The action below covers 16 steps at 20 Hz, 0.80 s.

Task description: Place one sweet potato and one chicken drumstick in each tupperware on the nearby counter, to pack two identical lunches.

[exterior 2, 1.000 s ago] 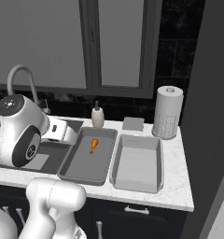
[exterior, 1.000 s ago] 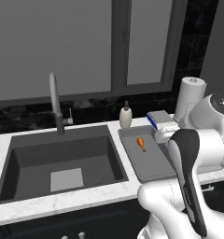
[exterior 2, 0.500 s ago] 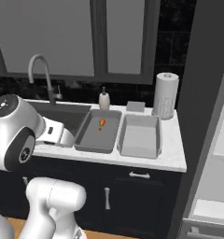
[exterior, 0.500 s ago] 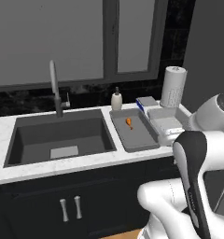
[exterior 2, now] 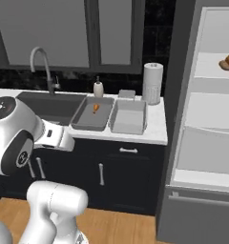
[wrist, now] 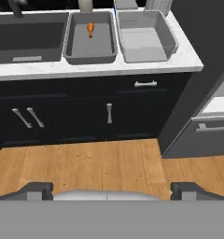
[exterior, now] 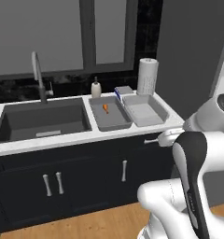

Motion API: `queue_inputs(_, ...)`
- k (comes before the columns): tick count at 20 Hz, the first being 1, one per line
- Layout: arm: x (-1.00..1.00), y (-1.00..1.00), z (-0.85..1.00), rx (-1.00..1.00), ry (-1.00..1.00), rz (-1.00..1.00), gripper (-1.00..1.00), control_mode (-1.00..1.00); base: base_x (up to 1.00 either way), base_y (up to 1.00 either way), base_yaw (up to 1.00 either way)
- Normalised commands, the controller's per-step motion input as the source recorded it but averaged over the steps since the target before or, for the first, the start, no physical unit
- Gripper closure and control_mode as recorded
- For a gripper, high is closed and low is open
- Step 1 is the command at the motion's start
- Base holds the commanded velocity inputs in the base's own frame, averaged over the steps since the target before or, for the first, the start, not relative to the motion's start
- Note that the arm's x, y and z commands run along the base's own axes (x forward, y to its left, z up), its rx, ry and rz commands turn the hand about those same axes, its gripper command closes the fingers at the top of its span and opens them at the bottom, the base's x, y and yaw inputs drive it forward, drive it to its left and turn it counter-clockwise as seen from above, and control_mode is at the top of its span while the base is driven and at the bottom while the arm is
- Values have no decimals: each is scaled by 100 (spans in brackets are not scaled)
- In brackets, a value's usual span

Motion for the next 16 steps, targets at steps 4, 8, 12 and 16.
queue_inputs(4, 0, 0, 0, 0, 0, 0, -100, 100, -27, -72, 0)
queue_inputs(8, 0, 0, 0, 0, 0, 0, -100, 100, -11, -83, -5)
queue_inputs(12, 0, 0, 0, 0, 0, 0, -100, 100, 3, -84, -10)
queue_inputs(16, 0, 0, 0, 0, 0, 0, -100, 100, 20, -80, -9)
